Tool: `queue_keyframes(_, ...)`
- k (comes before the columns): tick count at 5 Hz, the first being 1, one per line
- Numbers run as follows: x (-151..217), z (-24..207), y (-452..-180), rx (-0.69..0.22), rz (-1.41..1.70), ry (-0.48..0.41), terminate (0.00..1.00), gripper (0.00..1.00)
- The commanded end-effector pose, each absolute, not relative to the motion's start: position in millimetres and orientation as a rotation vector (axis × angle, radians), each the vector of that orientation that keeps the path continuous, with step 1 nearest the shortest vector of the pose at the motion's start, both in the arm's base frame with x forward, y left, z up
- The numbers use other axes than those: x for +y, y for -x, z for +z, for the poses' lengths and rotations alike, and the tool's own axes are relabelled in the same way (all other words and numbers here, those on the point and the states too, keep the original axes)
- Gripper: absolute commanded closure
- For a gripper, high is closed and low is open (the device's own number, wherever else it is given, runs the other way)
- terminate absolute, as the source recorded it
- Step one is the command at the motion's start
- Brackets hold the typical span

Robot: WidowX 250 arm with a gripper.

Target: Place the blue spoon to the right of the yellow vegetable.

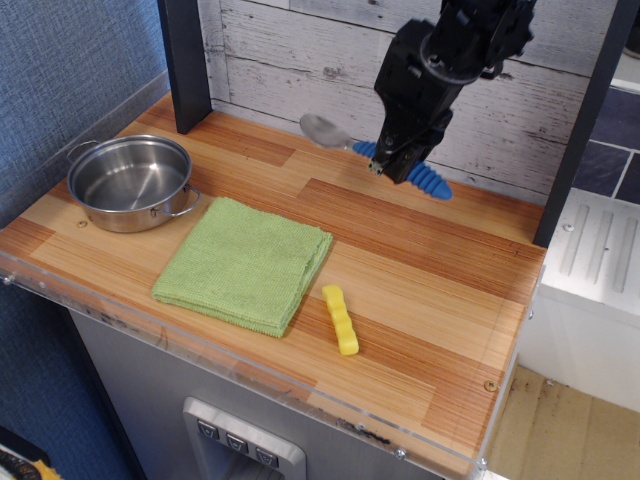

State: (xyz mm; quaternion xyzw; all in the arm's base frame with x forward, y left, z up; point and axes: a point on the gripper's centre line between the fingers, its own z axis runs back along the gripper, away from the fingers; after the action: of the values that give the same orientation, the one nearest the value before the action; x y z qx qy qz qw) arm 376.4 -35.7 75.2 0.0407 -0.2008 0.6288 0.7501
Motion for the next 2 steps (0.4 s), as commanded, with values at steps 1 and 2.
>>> queue_keyframes(1, -64.6, 120.2, -332.4, -0.49, 1.177, 0.03, 0.0, 1.0)
queue_keyframes(2, -79.6, 118.9, -308.1, -0.467, 0.962, 0.081, 0.0, 1.0)
